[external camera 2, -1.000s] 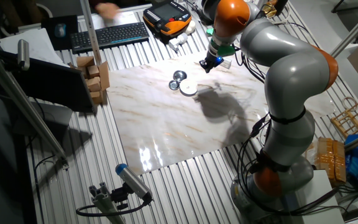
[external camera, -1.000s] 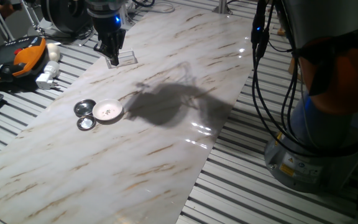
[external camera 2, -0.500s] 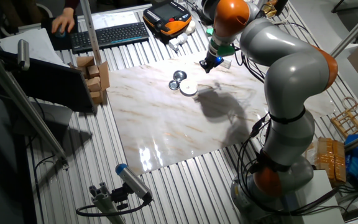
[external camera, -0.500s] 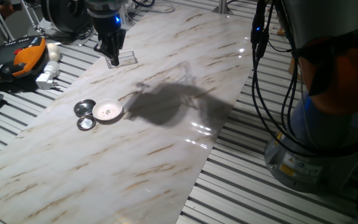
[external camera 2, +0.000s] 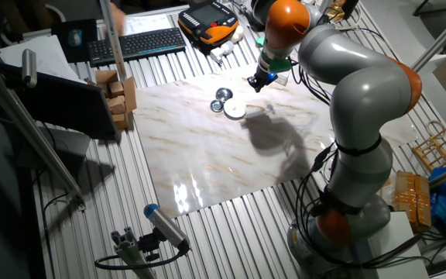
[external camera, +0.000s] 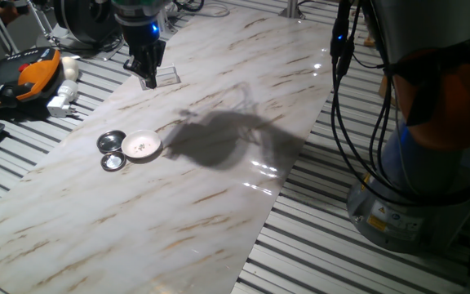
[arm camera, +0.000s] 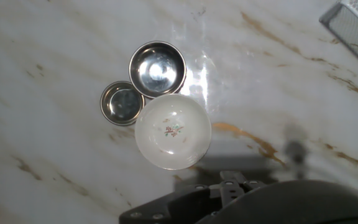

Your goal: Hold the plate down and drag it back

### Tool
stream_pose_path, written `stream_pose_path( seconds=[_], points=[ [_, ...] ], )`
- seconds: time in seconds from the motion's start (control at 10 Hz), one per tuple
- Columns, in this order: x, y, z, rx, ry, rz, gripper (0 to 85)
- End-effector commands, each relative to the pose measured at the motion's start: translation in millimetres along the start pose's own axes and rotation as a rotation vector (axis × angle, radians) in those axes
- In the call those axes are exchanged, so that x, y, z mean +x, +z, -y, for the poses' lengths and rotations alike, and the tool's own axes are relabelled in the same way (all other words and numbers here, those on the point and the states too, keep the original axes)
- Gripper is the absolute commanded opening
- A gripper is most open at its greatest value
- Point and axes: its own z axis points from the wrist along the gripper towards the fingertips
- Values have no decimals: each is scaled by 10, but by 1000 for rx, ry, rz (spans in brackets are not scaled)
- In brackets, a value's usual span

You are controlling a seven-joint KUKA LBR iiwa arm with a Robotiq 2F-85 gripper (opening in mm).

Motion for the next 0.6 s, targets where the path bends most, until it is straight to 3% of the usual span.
stream_pose_path(
  seconds=[0.0, 0.5],
  points=[
    [19, 13, -22, 0, 2, 1, 0],
    [34, 19, -65, 0, 9, 4, 0]
  ],
)
